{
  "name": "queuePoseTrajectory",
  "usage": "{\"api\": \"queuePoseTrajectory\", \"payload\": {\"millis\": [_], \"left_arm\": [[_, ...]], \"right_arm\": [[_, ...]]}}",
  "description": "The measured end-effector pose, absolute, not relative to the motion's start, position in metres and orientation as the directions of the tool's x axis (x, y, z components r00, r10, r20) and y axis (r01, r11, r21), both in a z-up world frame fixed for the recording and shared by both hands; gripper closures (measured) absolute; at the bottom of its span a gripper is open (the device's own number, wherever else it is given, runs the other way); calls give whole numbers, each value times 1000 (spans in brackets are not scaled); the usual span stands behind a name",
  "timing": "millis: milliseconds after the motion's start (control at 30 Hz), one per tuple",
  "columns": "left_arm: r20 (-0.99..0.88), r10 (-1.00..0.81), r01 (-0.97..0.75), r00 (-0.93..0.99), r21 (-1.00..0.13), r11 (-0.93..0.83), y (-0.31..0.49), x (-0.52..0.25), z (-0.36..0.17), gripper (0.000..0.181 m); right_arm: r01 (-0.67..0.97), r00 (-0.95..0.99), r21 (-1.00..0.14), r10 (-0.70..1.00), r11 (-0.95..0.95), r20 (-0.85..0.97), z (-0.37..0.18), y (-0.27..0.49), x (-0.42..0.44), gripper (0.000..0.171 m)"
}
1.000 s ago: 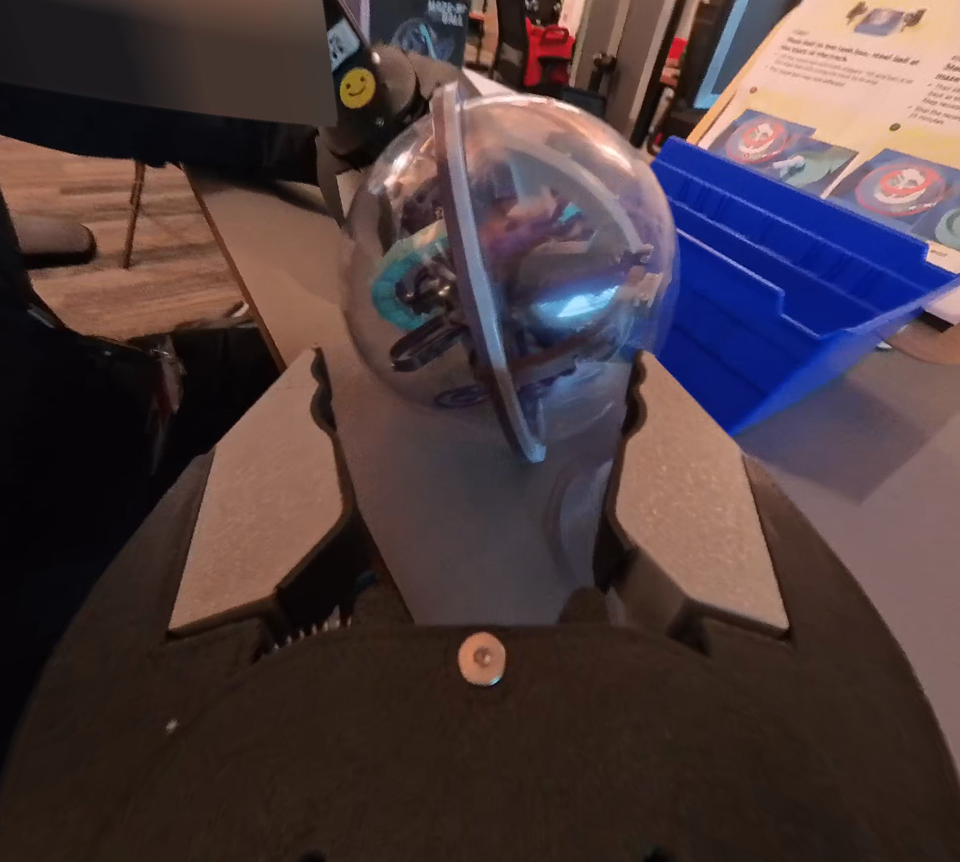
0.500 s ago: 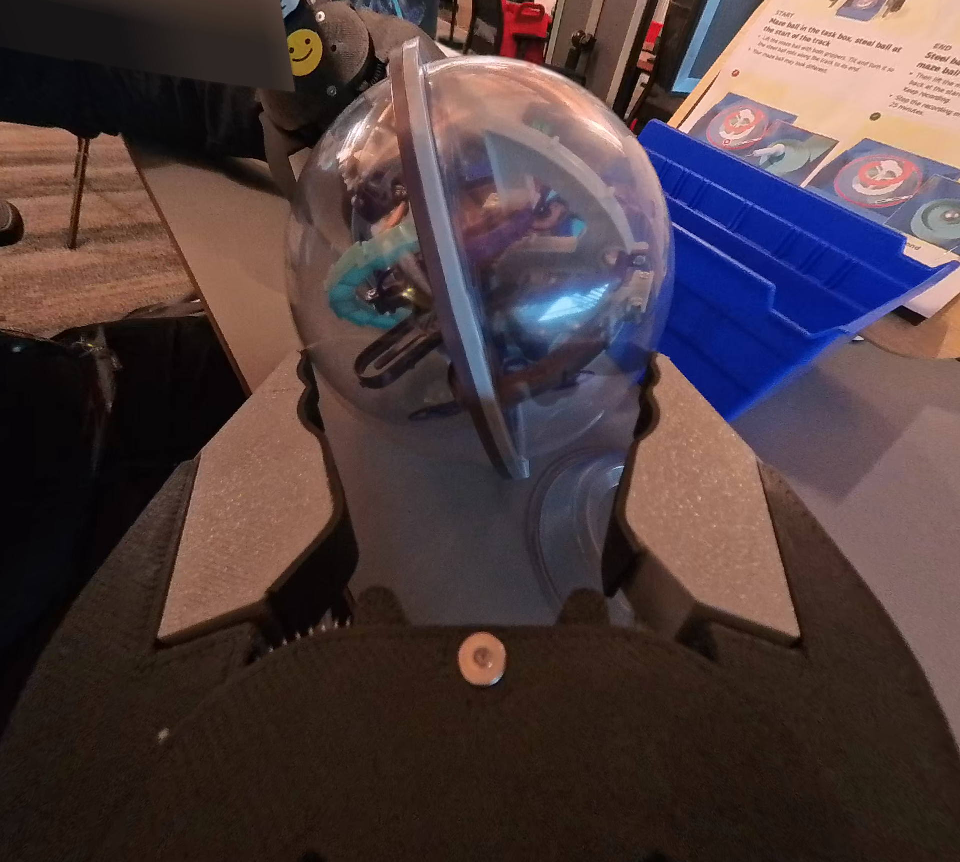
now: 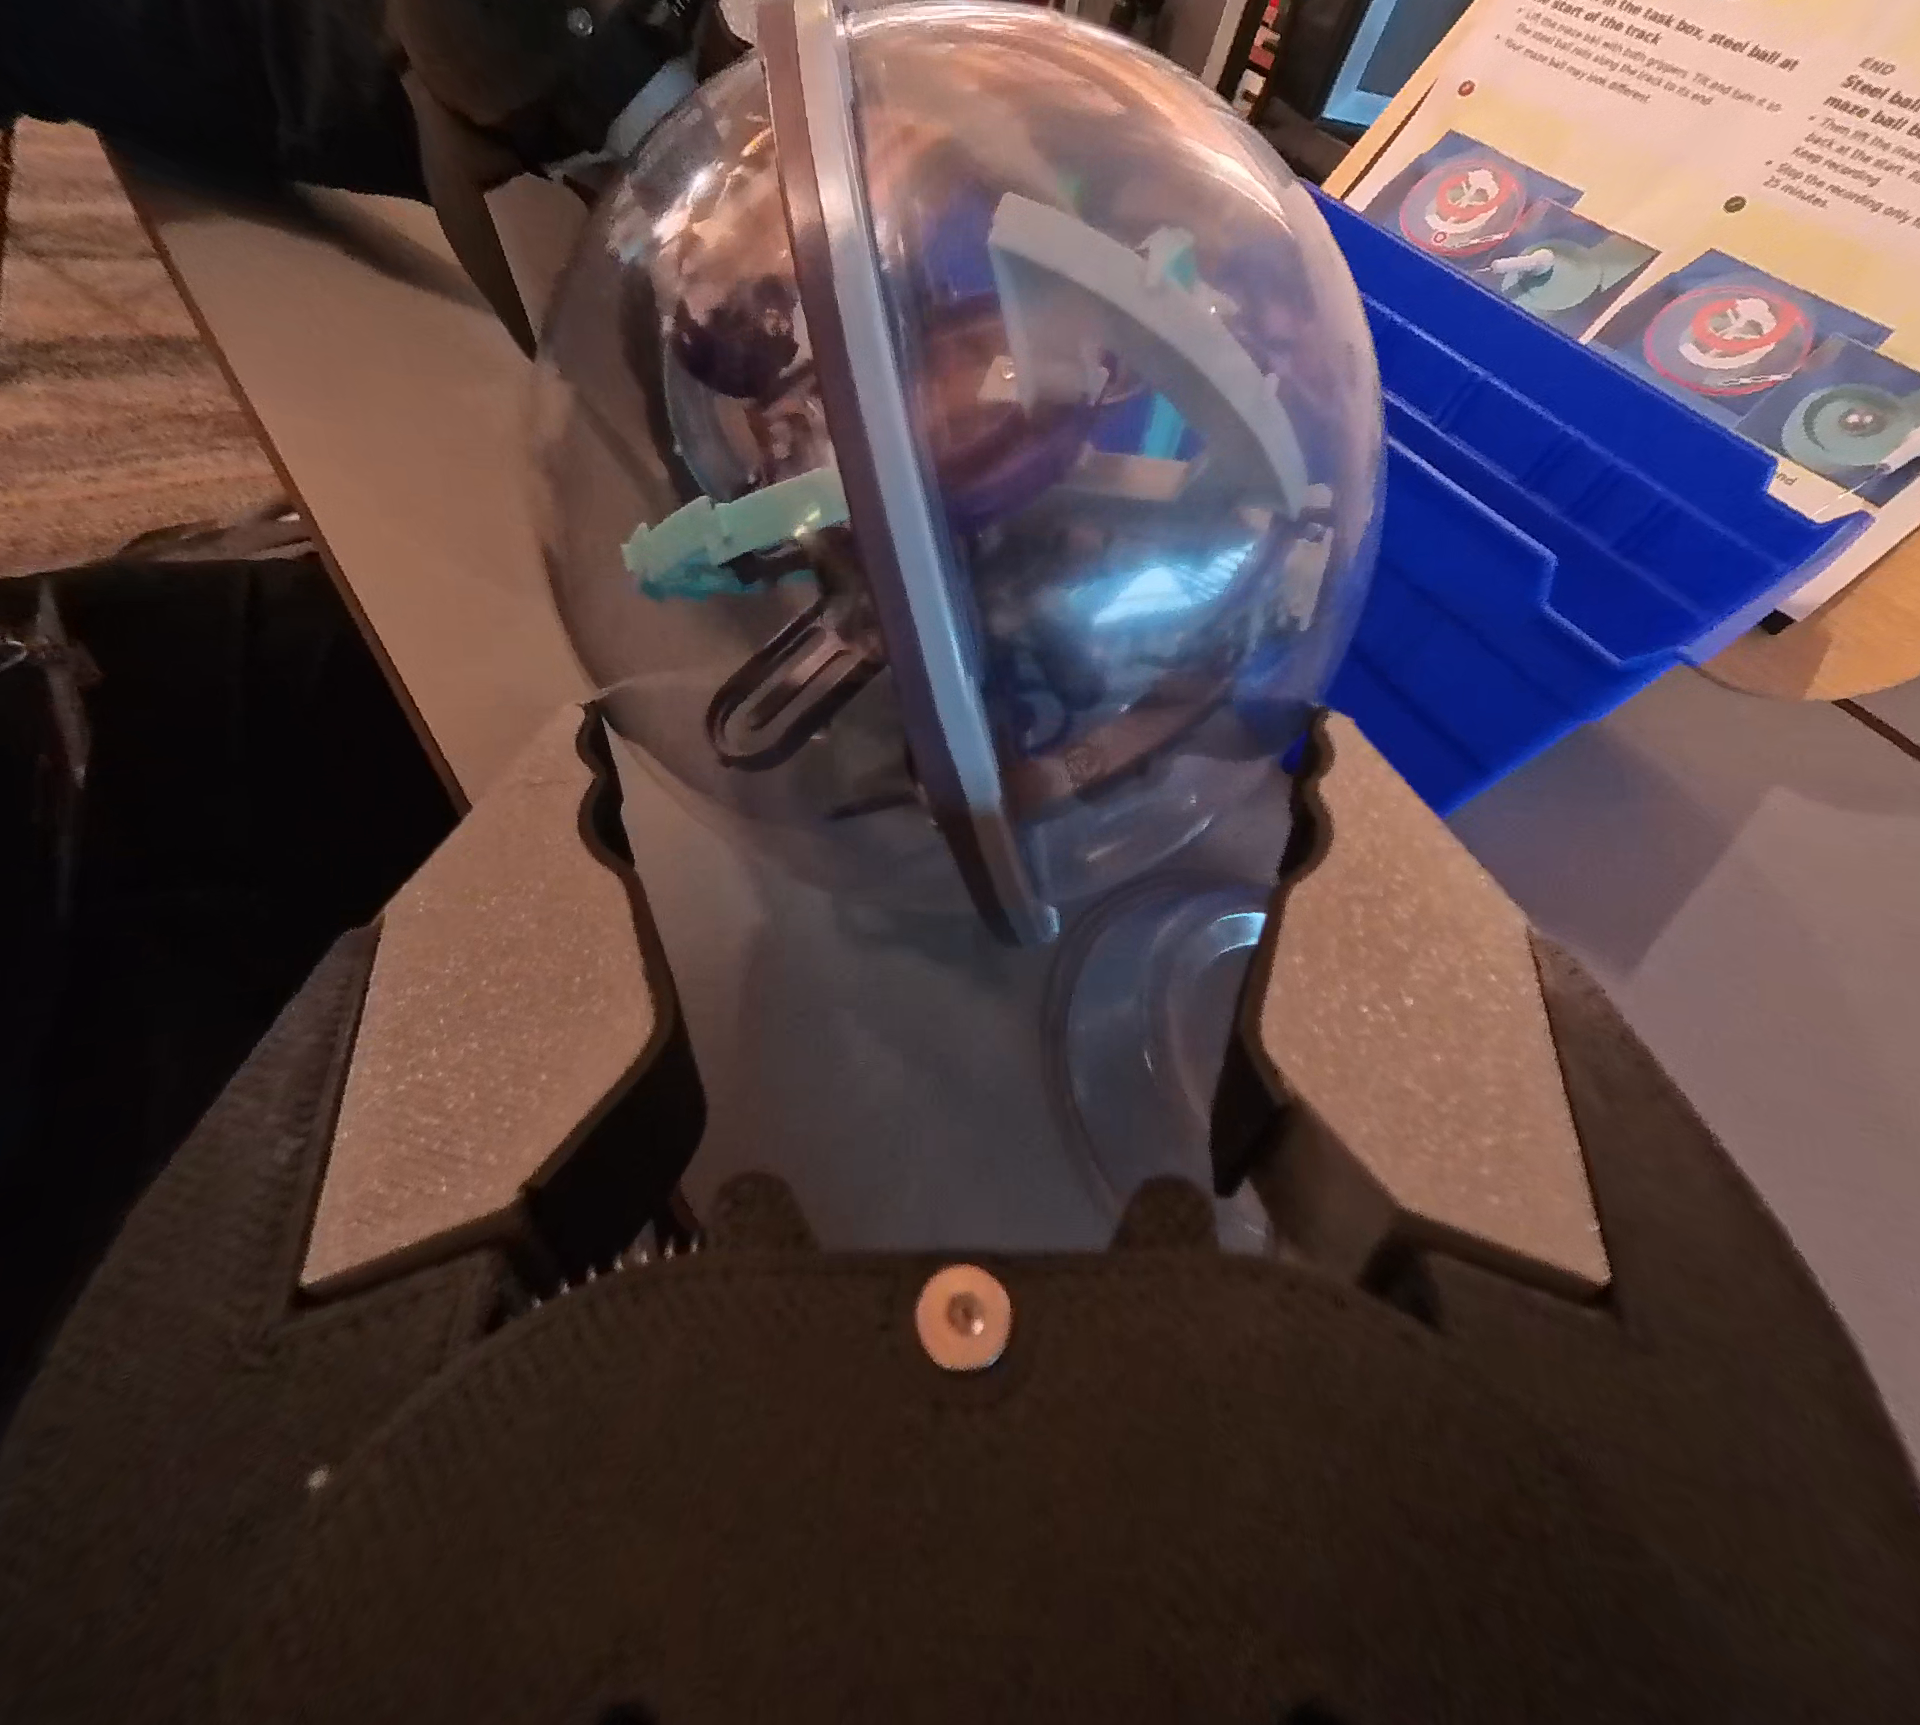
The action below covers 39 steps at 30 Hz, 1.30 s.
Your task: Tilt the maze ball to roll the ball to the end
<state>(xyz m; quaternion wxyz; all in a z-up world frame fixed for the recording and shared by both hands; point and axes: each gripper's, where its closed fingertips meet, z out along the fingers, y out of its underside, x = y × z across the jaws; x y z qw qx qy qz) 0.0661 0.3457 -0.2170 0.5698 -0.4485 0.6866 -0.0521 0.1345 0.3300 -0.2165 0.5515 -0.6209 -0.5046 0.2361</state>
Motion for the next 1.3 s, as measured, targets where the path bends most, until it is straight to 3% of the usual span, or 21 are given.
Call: {"api": "queuePoseTrajectory", "payload": {"millis": [600,1100,1300], "left_arm": [[-821,-556,-593,128,-513,621,358,62,-225,66],[-877,-479,-650,18,-374,661,360,55,-215,64],[-874,-480,-639,72,-410,651,358,56,-212,64]], "right_arm": [[564,377,-793,784,229,494,-209,330,132,47],[540,427,-819,775,195,466,-217,340,125,45],[544,413,-806,761,235,501,-207,336,124,45]]}}
